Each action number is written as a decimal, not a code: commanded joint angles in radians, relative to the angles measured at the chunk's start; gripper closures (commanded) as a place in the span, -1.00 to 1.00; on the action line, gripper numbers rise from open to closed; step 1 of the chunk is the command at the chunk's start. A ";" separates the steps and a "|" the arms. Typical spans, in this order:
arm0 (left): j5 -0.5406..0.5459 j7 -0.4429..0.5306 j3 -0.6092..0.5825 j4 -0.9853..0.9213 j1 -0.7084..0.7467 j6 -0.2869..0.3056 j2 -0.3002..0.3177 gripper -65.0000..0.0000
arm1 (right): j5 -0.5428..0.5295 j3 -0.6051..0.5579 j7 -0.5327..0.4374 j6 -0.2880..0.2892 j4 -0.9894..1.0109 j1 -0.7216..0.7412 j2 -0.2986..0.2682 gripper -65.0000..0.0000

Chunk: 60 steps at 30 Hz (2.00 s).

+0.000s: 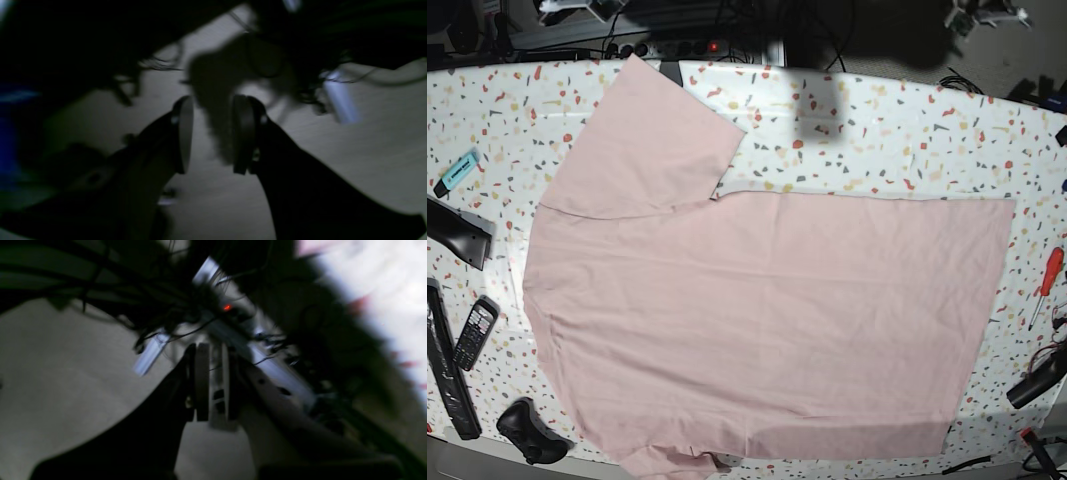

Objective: Fold the T-shirt properly

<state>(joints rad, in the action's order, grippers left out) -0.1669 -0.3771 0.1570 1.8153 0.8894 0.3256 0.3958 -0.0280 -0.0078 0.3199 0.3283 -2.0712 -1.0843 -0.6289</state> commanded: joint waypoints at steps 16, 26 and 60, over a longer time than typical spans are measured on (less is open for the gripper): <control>-0.236 0.156 0.004 0.241 -0.087 -0.007 0.338 0.41 | 0.002 0.248 0.029 -0.011 -0.285 -0.013 0.018 0.78; -0.218 0.329 -0.009 -0.064 -0.364 0.011 0.406 0.39 | 0.103 0.259 0.039 -0.067 -0.285 0.062 0.039 0.78; -0.256 0.413 -0.611 -0.741 -1.009 0.020 0.405 0.43 | 0.216 0.259 0.142 -0.067 -0.285 0.126 0.078 0.77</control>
<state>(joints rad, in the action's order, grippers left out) -0.4152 0.0578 -0.4538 1.0798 -0.1139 0.3210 0.7898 0.1844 0.2459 0.4797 0.2699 -2.3394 -0.9527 -0.5426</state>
